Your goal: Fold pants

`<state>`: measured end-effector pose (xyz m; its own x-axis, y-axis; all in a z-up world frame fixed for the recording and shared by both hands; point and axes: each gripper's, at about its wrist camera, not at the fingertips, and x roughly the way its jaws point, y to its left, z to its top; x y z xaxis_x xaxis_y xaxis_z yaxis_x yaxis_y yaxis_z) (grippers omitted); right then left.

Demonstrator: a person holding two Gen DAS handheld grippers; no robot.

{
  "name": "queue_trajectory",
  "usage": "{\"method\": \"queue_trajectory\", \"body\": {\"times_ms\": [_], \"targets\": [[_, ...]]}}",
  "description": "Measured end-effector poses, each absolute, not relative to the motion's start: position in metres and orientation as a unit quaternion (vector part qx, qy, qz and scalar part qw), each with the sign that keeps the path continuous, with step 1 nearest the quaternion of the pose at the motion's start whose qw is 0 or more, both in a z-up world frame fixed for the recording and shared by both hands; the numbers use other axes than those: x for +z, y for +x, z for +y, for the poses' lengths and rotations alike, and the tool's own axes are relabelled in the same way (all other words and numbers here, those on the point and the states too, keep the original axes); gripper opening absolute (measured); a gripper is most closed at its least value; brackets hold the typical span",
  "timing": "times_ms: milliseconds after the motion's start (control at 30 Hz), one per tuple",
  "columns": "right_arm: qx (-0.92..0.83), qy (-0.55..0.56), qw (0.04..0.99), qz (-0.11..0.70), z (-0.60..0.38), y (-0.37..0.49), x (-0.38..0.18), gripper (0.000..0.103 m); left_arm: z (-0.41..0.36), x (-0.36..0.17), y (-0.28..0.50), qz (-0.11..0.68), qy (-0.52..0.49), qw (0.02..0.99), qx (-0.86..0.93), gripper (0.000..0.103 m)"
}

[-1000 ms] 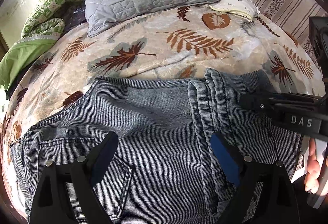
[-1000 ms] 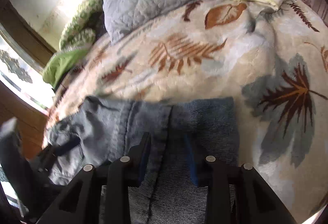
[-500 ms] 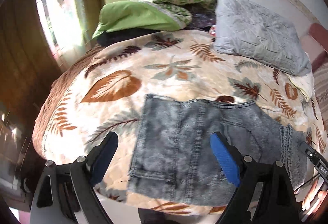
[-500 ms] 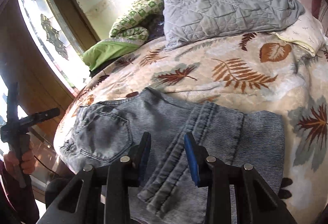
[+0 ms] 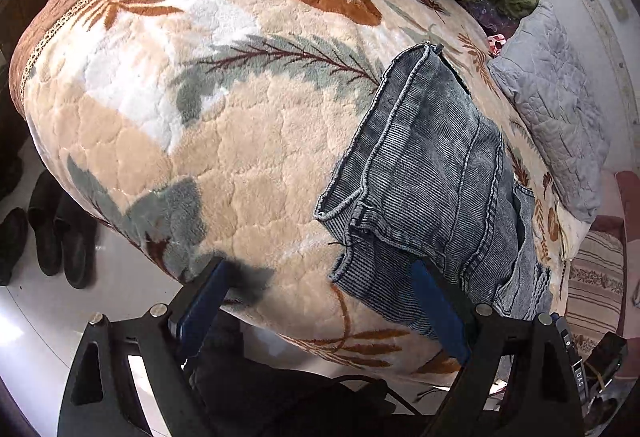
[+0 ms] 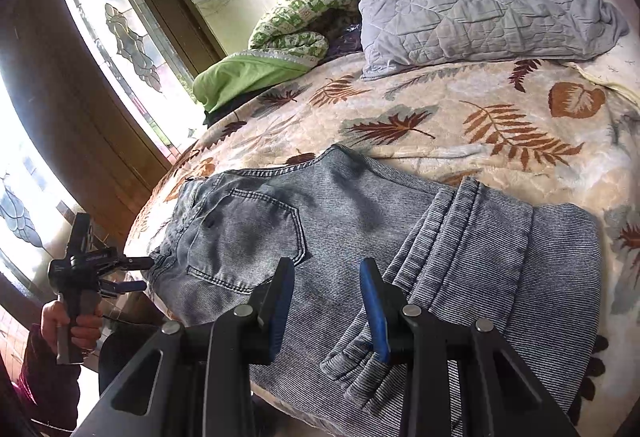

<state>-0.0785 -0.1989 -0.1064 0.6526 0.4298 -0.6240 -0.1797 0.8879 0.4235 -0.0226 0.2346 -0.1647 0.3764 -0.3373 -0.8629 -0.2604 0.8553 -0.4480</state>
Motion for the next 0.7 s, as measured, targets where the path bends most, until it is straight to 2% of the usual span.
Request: {"method": "queue_trajectory", "body": {"times_ms": [200,300,400,433,467,533,600,700], "targets": [[0.162,0.171,0.89,0.391,-0.202,-0.074,-0.111,0.037,0.222,-0.148,-0.014,0.517,-0.278,0.806,-0.075,0.092],[0.163,0.159,0.892,0.391,-0.197,-0.074,-0.111,0.037,0.215,-0.15,-0.004,0.525,-0.241,0.814,-0.059,0.092],[0.163,0.157,0.891,0.394,-0.196,-0.072,-0.113,0.037,0.221,-0.155,0.001,0.522,-0.27,0.806,-0.066,0.09],[0.162,0.157,0.891,0.395,-0.196,-0.072,-0.113,0.037,0.219,-0.154,0.001,0.52,-0.268,0.808,-0.073,0.087],[0.16,0.156,0.891,0.396,-0.196,-0.071,-0.114,0.037,0.216,-0.153,0.001,0.52,-0.263,0.808,-0.08,0.076],[0.157,0.158,0.89,0.397,-0.197,-0.07,-0.115,0.037,0.212,-0.151,0.002,0.52,-0.253,0.812,-0.081,0.07],[0.155,0.162,0.89,0.397,-0.199,-0.069,-0.115,0.037,0.21,-0.153,0.005,0.521,-0.259,0.809,-0.09,0.057],[0.156,0.162,0.89,0.396,-0.199,-0.069,-0.115,0.037,0.211,-0.155,0.007,0.519,-0.265,0.808,-0.092,0.044]]}}
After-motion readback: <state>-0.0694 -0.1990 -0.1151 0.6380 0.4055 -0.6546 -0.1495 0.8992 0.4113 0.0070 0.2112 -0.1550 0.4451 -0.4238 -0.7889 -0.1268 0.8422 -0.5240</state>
